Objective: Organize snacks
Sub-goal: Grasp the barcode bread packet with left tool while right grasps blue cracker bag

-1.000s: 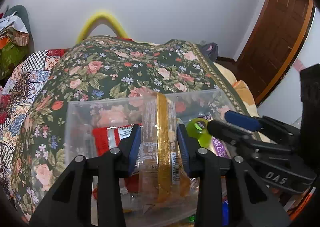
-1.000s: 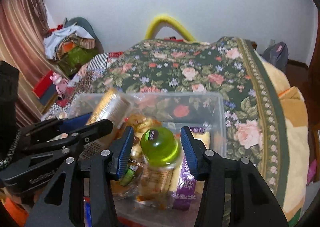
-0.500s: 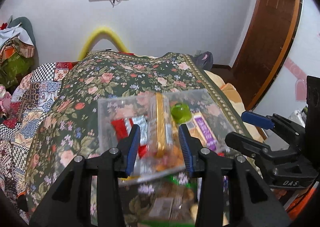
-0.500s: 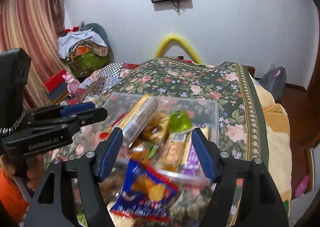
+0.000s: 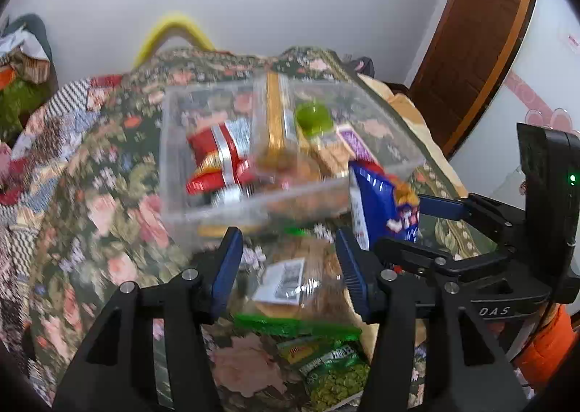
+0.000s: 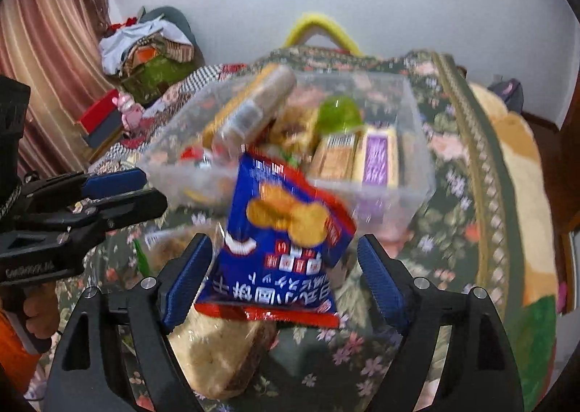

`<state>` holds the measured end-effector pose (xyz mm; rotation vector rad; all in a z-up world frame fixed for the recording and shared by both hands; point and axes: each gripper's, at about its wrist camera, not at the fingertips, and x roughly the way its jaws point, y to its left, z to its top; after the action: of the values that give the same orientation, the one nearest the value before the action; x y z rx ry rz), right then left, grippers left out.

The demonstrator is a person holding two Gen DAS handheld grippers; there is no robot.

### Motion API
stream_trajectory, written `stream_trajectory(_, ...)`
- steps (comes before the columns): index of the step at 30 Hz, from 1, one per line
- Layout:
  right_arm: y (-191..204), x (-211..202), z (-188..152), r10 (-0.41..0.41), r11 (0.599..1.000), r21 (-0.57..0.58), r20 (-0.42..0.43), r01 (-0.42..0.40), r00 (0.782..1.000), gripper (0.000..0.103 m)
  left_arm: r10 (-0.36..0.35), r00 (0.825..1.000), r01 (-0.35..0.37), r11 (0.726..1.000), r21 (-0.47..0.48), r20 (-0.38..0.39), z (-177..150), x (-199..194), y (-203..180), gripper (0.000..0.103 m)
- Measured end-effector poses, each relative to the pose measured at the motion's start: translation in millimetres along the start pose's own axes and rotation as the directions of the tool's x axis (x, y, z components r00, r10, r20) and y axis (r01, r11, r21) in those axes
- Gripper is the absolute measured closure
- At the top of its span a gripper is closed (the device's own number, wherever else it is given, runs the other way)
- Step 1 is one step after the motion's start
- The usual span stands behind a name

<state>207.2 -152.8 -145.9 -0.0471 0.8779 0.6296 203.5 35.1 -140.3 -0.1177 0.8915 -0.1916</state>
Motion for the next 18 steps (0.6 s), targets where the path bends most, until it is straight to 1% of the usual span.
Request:
stream_trajectory(5, -2.6, 14.0, -5.1, 0.024, 1.000, 0.019, -0.038, -0.024, 0.999, 0.022, -0.018, 0.997, 0.016, 1.000, -0.021, -0.069, -15.0, 23.7, 4.2, 0.049)
stream_trajectory(7, -4.5, 18.4, -6.2, 0.031, 0.999, 0.030, -0.049, -0.030, 0.998, 0.022, -0.031, 0.996, 0.028, 0.999, -0.028, -0.088, -19.7, 30.9, 4.7, 0.046)
stream_trajectory(10, -7.3, 19.8, -9.2, 0.042, 0.998, 0.050, -0.046, -0.040, 0.998, 0.022, -0.020, 0.995, 0.018, 1.000, -0.020, -0.098, -23.8, 39.1, 3.3, 0.040)
stream_trajectory(11, -9.0, 20.2, -9.4, 0.049, 0.997, 0.057, -0.047, -0.047, 0.998, 0.024, -0.024, 0.995, 0.022, 0.999, -0.023, -0.097, -24.7, 41.2, 3.4, 0.039)
stream_trajectory(12, -9.1, 19.2, -10.4, 0.058, 0.996, 0.064, -0.045, -0.055, 0.997, 0.030, -0.027, 0.995, 0.024, 0.999, -0.025, -0.097, -25.1, 42.9, 3.2, 0.037)
stream_trajectory(14, -8.0, 18.4, -12.3, 0.067, 0.996, 0.068, -0.046, -0.064, 0.997, 0.032, -0.033, 0.995, 0.031, 0.999, -0.026, -0.095, -25.5, 45.1, 2.2, 0.035)
stream_trajectory(18, -6.3, 14.6, -15.7, 0.051, 0.997, 0.064, -0.032, -0.049, 0.998, 0.036, -0.058, 0.992, 0.054, 0.998, -0.042, -0.109, -28.0, 53.9, 2.1, 0.032)
